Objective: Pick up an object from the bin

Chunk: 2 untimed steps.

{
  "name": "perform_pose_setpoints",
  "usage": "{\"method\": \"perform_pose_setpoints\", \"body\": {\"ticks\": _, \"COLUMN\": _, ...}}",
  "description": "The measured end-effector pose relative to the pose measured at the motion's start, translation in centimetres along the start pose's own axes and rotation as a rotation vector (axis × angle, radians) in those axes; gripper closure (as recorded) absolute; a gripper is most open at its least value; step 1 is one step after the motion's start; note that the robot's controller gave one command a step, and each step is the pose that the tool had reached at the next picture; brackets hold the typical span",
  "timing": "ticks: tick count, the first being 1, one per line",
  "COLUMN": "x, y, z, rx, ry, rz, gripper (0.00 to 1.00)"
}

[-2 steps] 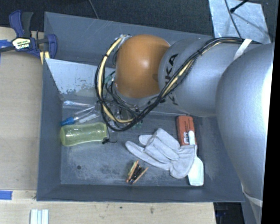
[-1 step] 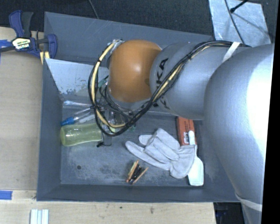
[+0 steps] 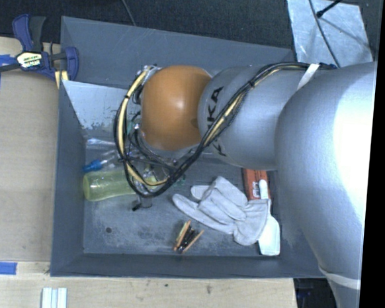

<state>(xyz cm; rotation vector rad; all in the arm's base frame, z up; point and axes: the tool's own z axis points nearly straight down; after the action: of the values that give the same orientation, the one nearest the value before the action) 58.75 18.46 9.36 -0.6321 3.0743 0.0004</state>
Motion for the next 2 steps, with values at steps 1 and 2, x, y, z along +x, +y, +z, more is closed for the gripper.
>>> {"method": "perform_pose_setpoints", "body": {"ticks": 1, "x": -1.04, "y": -0.39, "z": 0.98, "rx": -0.001, "ry": -0.001, "rz": -0.145, "gripper": 1.00}}
{"method": "perform_pose_setpoints", "body": {"ticks": 2, "x": -1.04, "y": -0.40, "z": 0.98, "rx": -0.001, "ry": -0.001, "rz": -0.144, "gripper": 1.00}}
